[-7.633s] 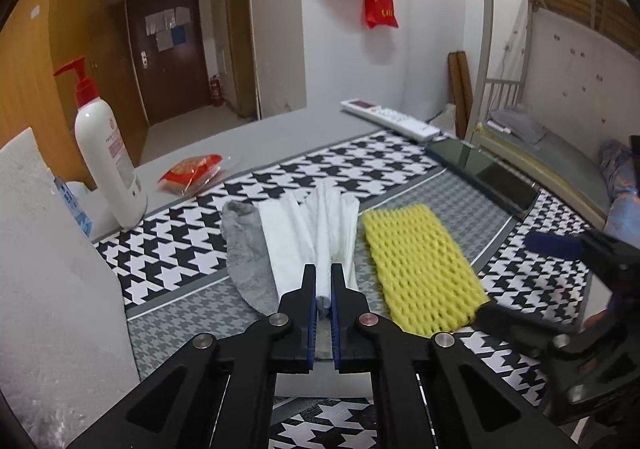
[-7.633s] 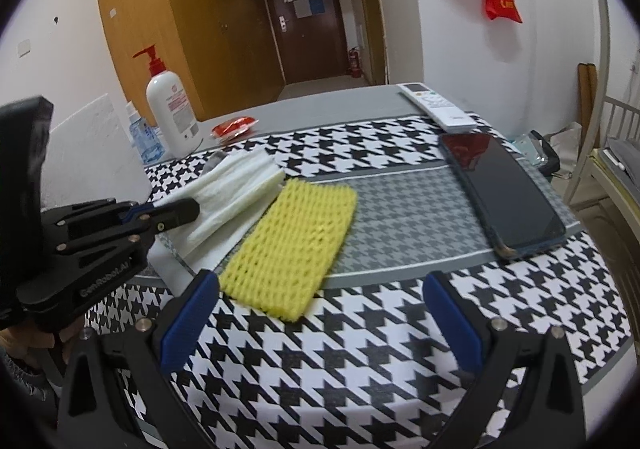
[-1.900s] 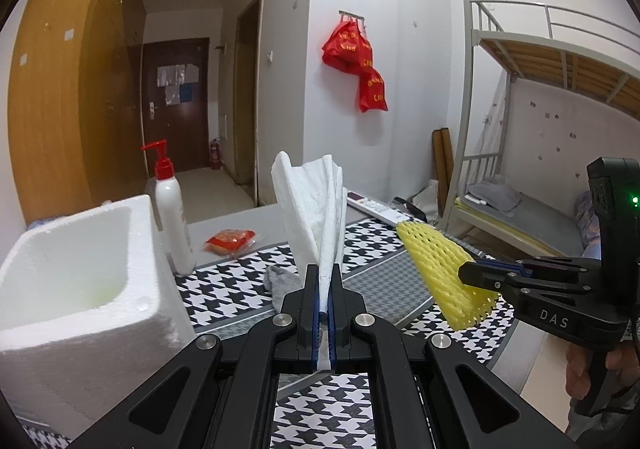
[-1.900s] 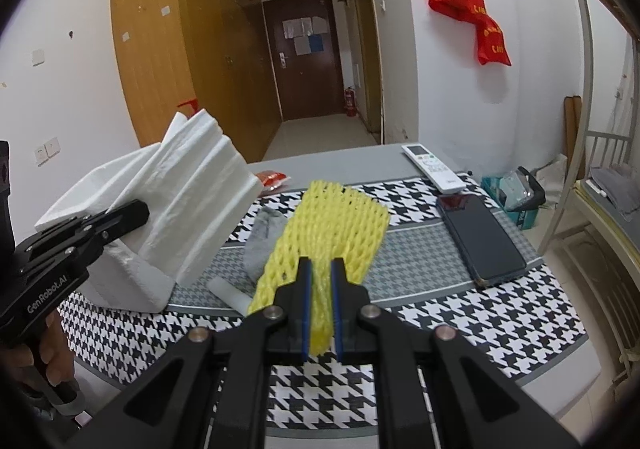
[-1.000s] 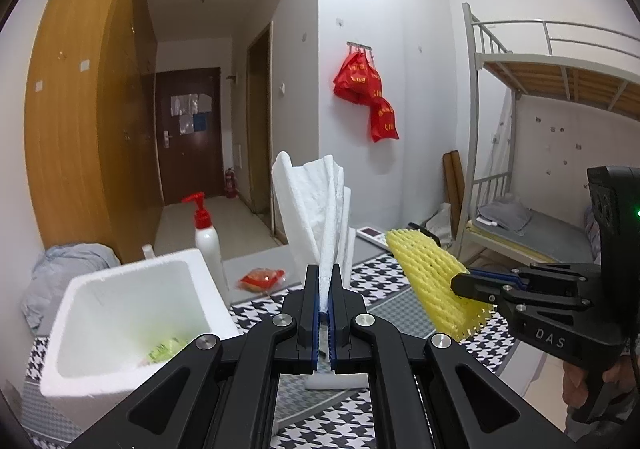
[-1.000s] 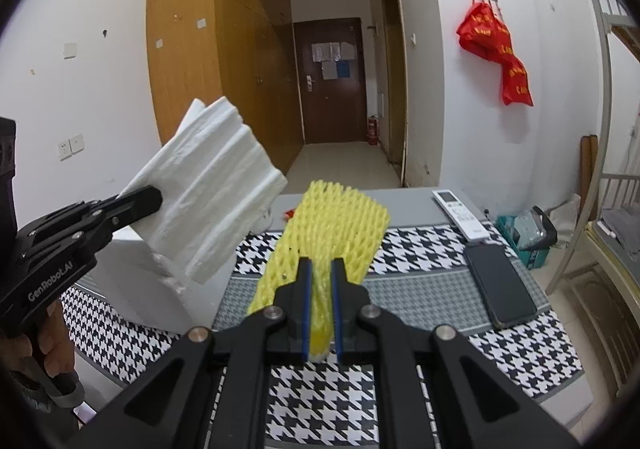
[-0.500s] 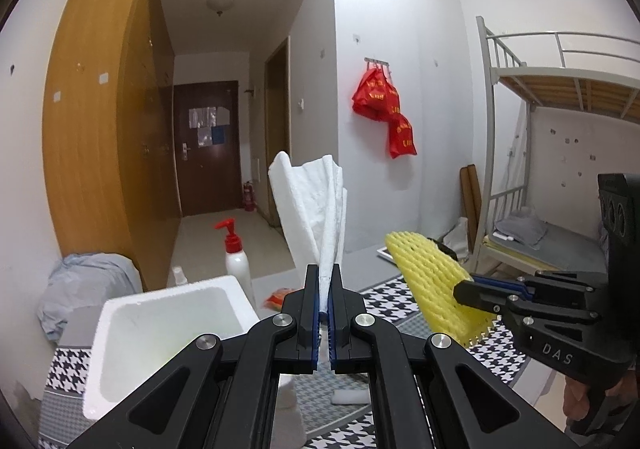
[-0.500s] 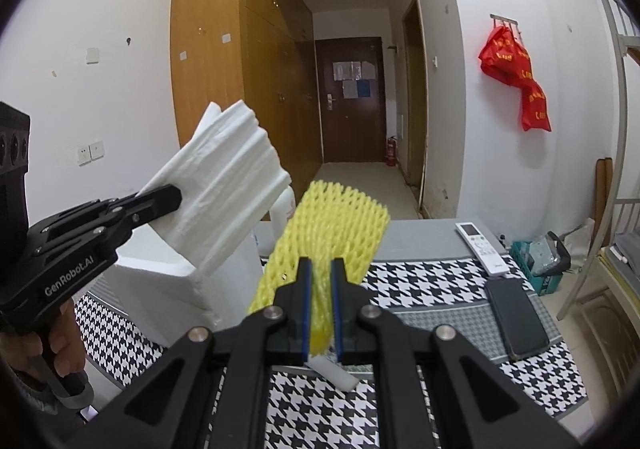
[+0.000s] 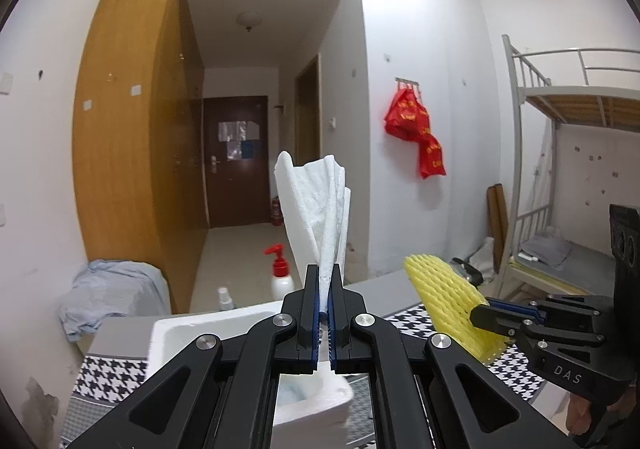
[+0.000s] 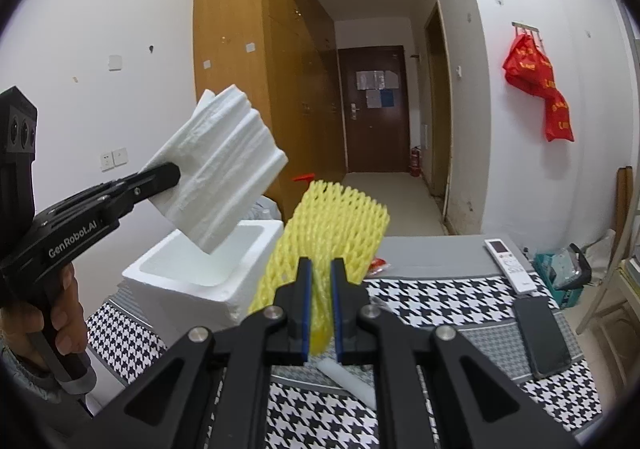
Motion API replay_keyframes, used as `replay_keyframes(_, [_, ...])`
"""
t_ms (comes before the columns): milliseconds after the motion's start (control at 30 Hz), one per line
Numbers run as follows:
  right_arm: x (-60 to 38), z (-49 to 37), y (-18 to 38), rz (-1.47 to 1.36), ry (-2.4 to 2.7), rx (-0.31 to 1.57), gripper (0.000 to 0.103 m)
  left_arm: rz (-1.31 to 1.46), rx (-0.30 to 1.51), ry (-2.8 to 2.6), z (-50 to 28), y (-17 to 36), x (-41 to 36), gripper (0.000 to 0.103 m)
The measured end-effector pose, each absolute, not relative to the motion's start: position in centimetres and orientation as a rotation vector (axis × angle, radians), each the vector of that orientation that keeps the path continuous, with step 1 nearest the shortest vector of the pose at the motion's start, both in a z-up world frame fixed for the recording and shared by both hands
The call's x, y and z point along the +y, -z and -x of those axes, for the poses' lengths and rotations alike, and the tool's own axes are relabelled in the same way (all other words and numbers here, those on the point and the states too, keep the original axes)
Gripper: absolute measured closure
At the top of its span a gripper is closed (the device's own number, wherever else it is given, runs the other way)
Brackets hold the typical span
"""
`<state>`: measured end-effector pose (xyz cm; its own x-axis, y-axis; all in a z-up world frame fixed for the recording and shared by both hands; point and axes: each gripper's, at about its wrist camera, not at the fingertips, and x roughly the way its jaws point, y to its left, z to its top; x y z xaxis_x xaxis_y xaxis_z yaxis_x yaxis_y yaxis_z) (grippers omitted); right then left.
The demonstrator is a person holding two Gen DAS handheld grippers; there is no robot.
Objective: Organize soft objects
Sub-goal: 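Lift the paper towel with left tool while right tool lifts the net, both toward the foam box, then lower the paper towel into the foam box and open left tool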
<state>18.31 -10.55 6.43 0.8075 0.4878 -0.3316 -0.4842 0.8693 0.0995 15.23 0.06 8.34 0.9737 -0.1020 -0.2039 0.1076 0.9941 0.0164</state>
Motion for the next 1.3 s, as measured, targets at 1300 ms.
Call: replay_keyframes(1300, [-5.0, -19.5, -6.1, 0.030, -0.623, 0.375, 0.092, 0.020, 0.389, -0.054, -18.0, -4.4, 6.0, 0.092])
